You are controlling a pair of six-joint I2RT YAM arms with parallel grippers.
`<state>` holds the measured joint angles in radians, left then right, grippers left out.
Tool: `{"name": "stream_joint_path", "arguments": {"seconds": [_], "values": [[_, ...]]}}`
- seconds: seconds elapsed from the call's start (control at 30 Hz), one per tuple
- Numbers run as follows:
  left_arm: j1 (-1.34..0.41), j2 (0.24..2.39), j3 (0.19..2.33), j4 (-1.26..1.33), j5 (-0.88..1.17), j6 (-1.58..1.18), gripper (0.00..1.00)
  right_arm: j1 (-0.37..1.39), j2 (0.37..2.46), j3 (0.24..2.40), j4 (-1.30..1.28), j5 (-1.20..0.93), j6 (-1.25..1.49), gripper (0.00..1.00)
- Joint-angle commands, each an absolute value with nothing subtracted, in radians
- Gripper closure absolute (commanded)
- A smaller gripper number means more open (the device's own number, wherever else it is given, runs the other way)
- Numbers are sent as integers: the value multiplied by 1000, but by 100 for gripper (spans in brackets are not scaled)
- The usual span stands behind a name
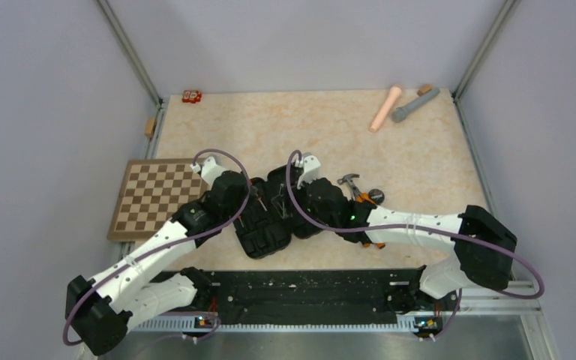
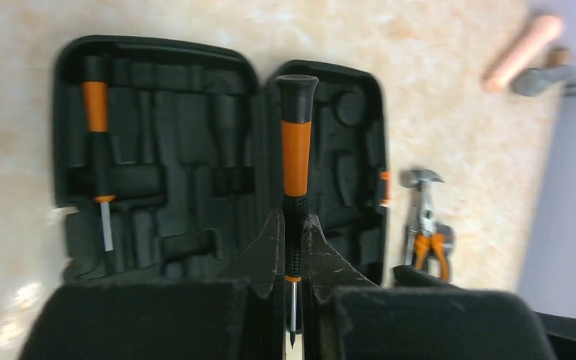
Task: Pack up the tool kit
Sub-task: Place the screwdriver in the toolbox.
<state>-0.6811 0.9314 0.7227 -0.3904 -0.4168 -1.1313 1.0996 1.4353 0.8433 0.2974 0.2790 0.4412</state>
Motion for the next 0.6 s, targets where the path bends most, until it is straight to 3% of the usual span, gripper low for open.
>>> {"name": "stream_joint_path", "arguments": {"seconds": [0.0, 0.33, 0.57], "values": [[-671, 997, 809, -632, -522, -1145, 100, 1020, 1399, 889, 117, 239, 452, 41], [-632, 1173, 883, -740, -559, -1113, 100, 770, 1448, 938, -148, 193, 404, 39], [-555, 1222, 866, -708, -481, -1070, 100, 673, 1531, 969, -148, 97, 354, 47]]}}
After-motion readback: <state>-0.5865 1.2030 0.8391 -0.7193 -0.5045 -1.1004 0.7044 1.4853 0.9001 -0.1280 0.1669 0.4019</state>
